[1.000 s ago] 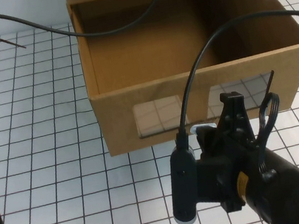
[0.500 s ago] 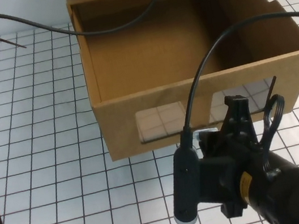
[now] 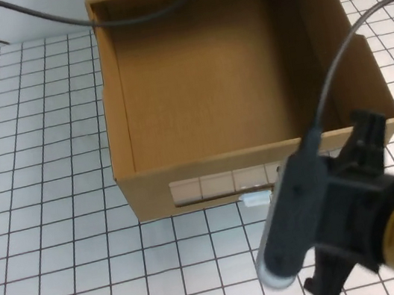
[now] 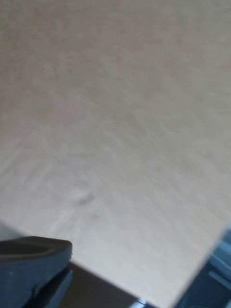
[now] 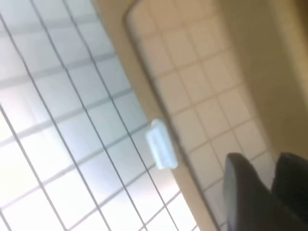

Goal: Open the shoe box
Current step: 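Pull the top drawer of the cardboard box fully open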

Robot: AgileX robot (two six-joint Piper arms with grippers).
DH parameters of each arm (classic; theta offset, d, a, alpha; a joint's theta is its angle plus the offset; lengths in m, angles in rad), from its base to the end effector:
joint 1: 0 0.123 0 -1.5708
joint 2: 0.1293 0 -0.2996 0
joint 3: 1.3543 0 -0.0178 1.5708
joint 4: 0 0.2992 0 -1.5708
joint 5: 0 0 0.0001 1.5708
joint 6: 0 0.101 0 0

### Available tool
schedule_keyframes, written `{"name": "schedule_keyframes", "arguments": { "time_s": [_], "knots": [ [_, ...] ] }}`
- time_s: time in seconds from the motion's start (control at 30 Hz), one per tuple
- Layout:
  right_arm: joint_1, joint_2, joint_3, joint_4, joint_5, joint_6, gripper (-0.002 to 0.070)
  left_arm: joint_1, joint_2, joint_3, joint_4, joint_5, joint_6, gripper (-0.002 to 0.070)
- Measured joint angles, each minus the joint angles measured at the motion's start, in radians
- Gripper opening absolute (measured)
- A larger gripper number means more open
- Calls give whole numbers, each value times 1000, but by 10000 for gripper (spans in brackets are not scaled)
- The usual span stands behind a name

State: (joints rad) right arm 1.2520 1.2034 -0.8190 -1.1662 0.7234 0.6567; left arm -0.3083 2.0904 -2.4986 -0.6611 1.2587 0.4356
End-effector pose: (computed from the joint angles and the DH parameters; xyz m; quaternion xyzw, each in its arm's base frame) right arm 0.1478 0.2516 0.2962 -0.5207 0.6806 -0.0826 0.5088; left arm 0.4577 -0.2077 0.4675 0.3438 0.7995 -0.2989 0.3914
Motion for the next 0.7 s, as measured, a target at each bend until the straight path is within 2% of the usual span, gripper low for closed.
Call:
{"name": "schedule_keyframes", "arguments": {
  "time_s": [0.2,0.33,0.5,0.7],
  "knots": [
    [2,-59,-108,68,130,2,15,-5,-104,-7,47,2,0,-5],
    [-53,-61,-192,81,172,2,-6,-31,-185,-7,192,9,-3,-5],
    [-254,-63,-248,165,145,-5,-10,-59,-307,49,304,11,-21,-5],
    [-555,-106,-252,409,24,-152,-12,-60,-523,271,416,-11,-32,-5]
  ]
}}
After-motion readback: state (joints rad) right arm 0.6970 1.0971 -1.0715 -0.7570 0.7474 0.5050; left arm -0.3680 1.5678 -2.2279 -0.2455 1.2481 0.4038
